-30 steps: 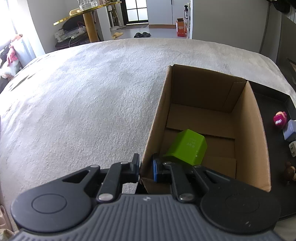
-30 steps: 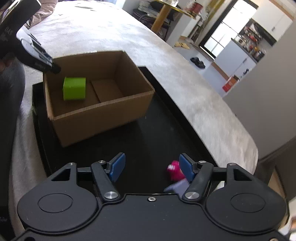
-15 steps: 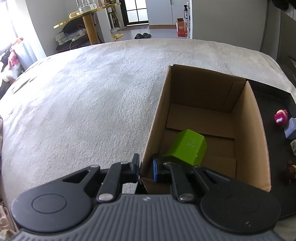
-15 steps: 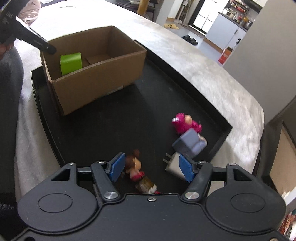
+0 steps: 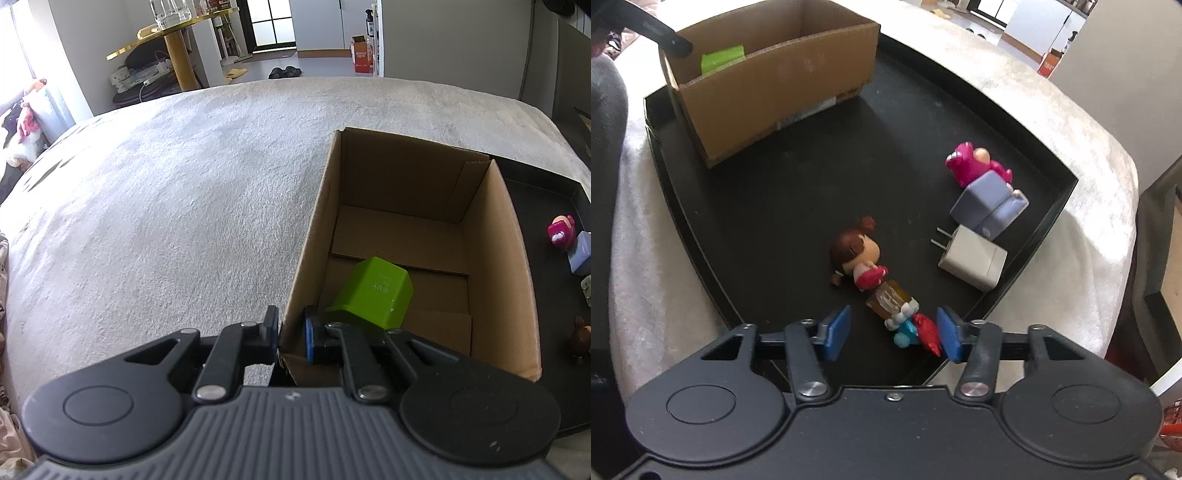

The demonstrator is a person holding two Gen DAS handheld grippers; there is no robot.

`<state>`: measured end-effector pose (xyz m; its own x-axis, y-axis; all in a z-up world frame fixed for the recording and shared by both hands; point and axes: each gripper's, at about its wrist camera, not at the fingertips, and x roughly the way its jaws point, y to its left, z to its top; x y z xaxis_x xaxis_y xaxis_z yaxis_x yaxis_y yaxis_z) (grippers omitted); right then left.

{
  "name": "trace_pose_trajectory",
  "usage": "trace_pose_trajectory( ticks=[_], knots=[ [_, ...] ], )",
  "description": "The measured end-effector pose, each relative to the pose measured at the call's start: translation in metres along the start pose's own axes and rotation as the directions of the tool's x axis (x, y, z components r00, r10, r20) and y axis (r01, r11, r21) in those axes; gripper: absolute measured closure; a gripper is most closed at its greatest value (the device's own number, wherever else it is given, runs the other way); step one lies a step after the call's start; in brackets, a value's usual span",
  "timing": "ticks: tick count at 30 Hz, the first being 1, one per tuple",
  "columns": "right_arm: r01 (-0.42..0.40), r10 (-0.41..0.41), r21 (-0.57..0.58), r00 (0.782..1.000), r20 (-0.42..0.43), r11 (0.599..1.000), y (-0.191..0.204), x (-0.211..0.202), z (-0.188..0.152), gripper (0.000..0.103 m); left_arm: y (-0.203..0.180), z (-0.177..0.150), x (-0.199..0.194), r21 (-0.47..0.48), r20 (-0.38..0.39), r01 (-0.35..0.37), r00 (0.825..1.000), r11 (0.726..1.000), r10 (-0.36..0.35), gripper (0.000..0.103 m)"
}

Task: Organize rigid objects
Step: 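Move the right gripper to the small doll figure and close on it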

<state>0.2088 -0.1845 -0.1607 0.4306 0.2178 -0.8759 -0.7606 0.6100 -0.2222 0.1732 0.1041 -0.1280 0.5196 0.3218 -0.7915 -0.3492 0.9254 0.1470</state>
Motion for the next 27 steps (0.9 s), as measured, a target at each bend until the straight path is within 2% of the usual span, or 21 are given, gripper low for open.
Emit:
trace_pose_trajectory(
  ticks=[9,11,13,17,27],
  knots=[
    [0.013,-0.014,-0.037,0.999,-0.030,0.999,0.003,0.019,0.006,0.064,0.000,0.001,0.000,-0.003,0.000,0.001,1.000,1.000,-0.001,0.090],
    [0.020,-0.022,-0.049,0.999,-0.045,0.999,0.005,0.023,0.007,0.073,0.000,0.000,-0.001,-0.004,0.000,0.002,1.000,1.000,-0.002,0.090],
    [0.035,-0.038,-0.062,0.998,-0.051,0.997,0.008,0.025,0.008,0.077,0.000,0.000,0.000,-0.003,0.000,0.002,1.000,1.000,-0.002,0.090],
    [0.025,-0.027,-0.049,0.999,-0.038,0.998,0.008,0.022,0.012,0.077,0.001,0.000,0.000,-0.005,0.001,0.005,1.000,1.000,-0.005,0.090],
    [0.066,-0.067,-0.059,0.998,-0.022,0.996,0.009,-0.002,0.028,0.078,0.001,0.000,0.000,-0.010,0.001,0.011,1.000,1.000,-0.011,0.090]
  ],
)
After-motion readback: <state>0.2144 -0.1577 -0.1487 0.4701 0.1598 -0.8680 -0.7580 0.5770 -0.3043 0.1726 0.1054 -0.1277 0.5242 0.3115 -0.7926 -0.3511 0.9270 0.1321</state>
